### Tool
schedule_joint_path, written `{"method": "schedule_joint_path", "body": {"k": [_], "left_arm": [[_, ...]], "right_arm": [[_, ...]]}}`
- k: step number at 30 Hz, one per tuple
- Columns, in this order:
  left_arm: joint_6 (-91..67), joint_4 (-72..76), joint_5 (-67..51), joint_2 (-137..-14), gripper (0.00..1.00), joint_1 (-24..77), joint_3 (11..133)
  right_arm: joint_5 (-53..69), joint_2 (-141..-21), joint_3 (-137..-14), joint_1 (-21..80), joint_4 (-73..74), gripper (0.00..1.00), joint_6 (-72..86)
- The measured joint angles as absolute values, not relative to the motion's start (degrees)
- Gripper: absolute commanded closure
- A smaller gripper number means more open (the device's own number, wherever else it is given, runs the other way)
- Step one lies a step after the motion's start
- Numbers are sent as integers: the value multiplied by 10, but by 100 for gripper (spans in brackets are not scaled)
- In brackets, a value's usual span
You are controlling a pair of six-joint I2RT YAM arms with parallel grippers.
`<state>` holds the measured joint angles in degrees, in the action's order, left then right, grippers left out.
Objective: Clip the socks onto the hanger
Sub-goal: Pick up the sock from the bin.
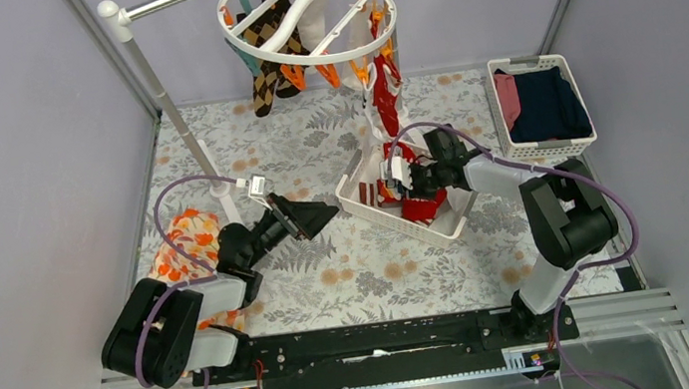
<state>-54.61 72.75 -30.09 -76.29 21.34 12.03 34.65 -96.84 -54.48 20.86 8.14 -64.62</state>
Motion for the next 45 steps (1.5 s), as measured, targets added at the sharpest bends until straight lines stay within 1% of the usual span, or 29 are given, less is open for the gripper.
{"method": "schedule_joint_path", "body": {"k": [4, 9, 12, 15, 18, 19, 21, 23, 26, 30, 33, 37, 40, 41, 43, 45], "left_arm": [[-548, 736, -308, -765, 1, 213, 119], [-550, 743, -315, -766, 1, 212, 116], [-551, 750, -321, -767, 1, 210, 114], [-554, 758, -324, -772, 1, 208, 114], [-556, 764, -329, -777, 1, 208, 114], [-558, 766, -331, -778, 1, 207, 114], [-559, 768, -333, -779, 1, 205, 114], [-560, 771, -335, -780, 1, 204, 114], [-561, 775, -337, -780, 1, 204, 114], [-562, 776, -339, -784, 1, 204, 114], [-564, 776, -342, -786, 1, 204, 114], [-568, 777, -344, -788, 1, 201, 114], [-569, 777, -346, -789, 1, 201, 114], [-569, 778, -346, -789, 1, 201, 114], [-569, 780, -347, -790, 1, 200, 114], [-571, 785, -349, -792, 1, 198, 114]], "right_arm": [[347, -968, -550, 209, 84, 98, -632], [357, -963, -563, 204, 94, 96, -614], [376, -953, -564, 194, 103, 89, -603], [387, -952, -569, 188, 114, 84, -599], [395, -955, -572, 187, 116, 83, -595], [400, -959, -574, 187, 116, 81, -593], [402, -965, -575, 187, 116, 73, -587], [404, -973, -577, 187, 116, 67, -577], [412, -981, -578, 187, 113, 65, -563], [416, -984, -578, 187, 97, 60, -535], [415, -984, -573, 187, 65, 61, -507], [411, -984, -555, 191, 25, 71, -474], [410, -984, -553, 195, 12, 73, -456], [411, -984, -553, 196, 6, 72, -451], [413, -984, -553, 196, -1, 63, -439], [417, -984, -553, 196, -6, 60, -423]]}}
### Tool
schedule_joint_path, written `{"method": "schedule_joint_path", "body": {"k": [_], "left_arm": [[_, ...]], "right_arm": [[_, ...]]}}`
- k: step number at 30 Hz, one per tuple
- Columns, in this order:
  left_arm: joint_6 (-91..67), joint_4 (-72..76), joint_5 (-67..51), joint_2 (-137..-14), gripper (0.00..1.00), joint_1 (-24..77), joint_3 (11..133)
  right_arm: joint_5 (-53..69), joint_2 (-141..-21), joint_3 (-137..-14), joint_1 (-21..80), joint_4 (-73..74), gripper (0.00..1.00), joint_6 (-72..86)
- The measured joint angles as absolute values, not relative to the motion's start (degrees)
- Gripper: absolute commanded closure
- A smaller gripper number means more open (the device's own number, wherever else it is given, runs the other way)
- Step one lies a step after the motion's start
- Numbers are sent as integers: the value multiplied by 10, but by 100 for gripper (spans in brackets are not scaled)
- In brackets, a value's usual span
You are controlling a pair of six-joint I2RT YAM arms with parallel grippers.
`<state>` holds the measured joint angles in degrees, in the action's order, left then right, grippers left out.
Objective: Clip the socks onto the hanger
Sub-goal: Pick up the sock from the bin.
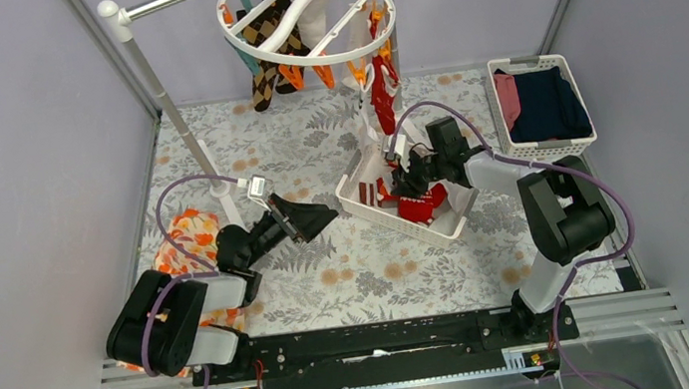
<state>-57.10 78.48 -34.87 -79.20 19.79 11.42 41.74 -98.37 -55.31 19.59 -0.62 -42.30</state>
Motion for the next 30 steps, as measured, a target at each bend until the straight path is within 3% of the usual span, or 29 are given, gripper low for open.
{"method": "schedule_joint_path", "body": {"k": [5, 14, 19, 21, 30], "left_arm": [[-576, 795, -357, -799, 1, 196, 114], [-583, 806, -363, -806, 1, 194, 114], [-584, 811, -367, -808, 1, 191, 114], [-585, 814, -369, -809, 1, 190, 114], [-595, 830, -374, -821, 1, 187, 114]], "right_arm": [[427, -984, -553, 196, -16, 57, -387], [407, -984, -554, 196, -20, 64, -365], [403, -984, -555, 196, -16, 44, -373], [408, -984, -557, 196, -5, 40, -383], [359, -983, -562, 222, 8, 56, -406]]}}
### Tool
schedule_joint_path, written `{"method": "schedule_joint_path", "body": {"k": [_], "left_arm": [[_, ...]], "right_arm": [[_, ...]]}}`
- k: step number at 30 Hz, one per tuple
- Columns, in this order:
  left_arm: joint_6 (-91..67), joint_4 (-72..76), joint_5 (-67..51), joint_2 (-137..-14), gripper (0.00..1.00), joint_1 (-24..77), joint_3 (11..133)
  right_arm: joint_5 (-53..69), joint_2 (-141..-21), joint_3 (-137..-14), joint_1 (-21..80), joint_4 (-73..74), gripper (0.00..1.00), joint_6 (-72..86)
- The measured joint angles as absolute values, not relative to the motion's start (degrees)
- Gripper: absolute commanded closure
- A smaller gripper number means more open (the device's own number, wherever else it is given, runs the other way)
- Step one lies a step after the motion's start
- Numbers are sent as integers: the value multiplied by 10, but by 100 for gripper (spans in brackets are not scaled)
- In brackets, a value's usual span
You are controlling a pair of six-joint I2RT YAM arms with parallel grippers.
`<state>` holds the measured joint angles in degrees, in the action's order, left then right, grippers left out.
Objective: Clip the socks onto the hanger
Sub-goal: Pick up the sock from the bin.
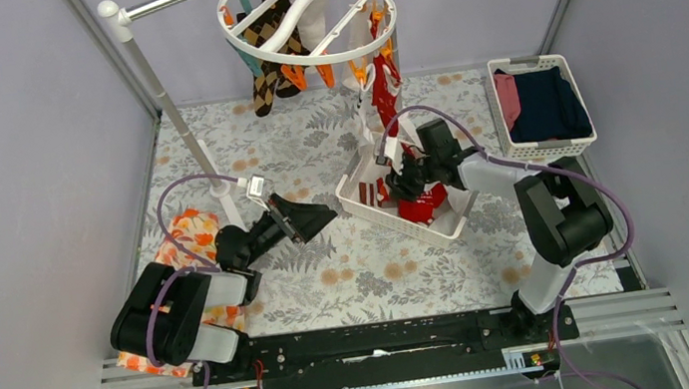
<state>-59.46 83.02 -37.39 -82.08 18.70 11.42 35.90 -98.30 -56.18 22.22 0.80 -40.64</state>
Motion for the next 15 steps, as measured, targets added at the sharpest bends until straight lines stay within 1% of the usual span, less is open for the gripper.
{"method": "schedule_joint_path", "body": {"k": [6, 11, 15], "left_arm": [[-597, 841, -376, -821, 1, 186, 114], [-599, 841, -377, -821, 1, 184, 114], [-599, 842, -378, -821, 1, 182, 114]], "right_arm": [[324, -983, -564, 233, -5, 81, -400], [314, -967, -564, 232, -7, 89, -400], [326, -945, -564, 226, -7, 91, -399]]}}
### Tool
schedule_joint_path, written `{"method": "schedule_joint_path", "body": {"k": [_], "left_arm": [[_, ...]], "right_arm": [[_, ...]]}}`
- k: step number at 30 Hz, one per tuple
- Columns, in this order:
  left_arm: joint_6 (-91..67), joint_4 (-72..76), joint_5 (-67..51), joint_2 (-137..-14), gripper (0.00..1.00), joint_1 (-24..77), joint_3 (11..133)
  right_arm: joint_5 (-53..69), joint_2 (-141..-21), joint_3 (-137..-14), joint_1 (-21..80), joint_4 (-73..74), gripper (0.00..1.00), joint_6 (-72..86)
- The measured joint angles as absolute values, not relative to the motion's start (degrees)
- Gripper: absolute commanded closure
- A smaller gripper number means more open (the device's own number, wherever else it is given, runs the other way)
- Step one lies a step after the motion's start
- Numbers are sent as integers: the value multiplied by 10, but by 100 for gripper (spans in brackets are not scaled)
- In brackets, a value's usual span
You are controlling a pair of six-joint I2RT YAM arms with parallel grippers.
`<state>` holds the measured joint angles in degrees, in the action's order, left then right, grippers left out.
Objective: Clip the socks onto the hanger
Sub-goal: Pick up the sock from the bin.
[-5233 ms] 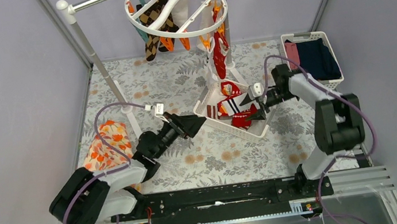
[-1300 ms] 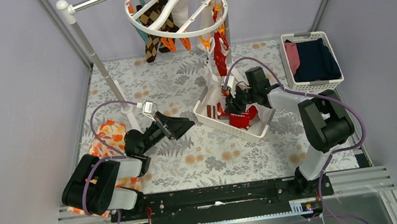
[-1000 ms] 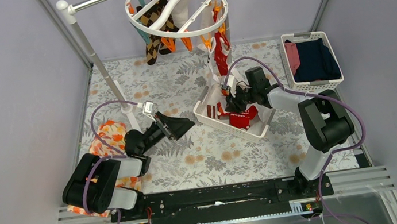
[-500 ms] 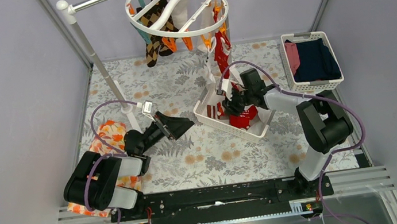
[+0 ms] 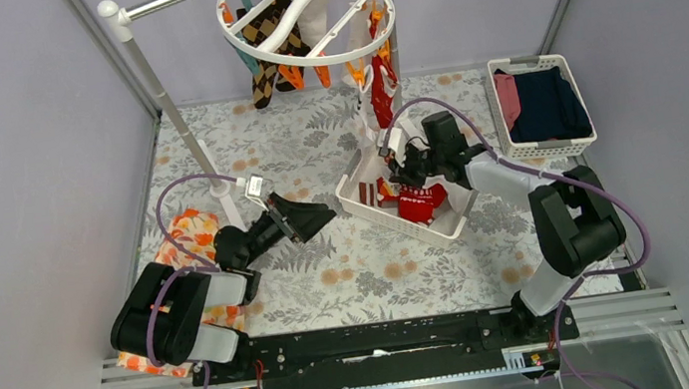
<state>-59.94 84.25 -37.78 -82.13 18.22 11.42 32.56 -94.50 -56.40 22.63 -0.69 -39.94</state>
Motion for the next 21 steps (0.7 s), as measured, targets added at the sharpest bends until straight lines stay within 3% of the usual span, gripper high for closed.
{"method": "schedule_joint_path", "body": {"k": [6, 14, 21], "left_arm": [[-599, 848, -385, -822, 1, 182, 114], [-592, 858, -402, -816, 1, 189, 114], [-491, 833, -379, -692, 1, 262, 114]], "right_arm": [[406, -912, -564, 187, 8, 96, -403], [530, -853, -592, 138, 134, 97, -475], [588, -787, -636, 130, 267, 98, -552]]}}
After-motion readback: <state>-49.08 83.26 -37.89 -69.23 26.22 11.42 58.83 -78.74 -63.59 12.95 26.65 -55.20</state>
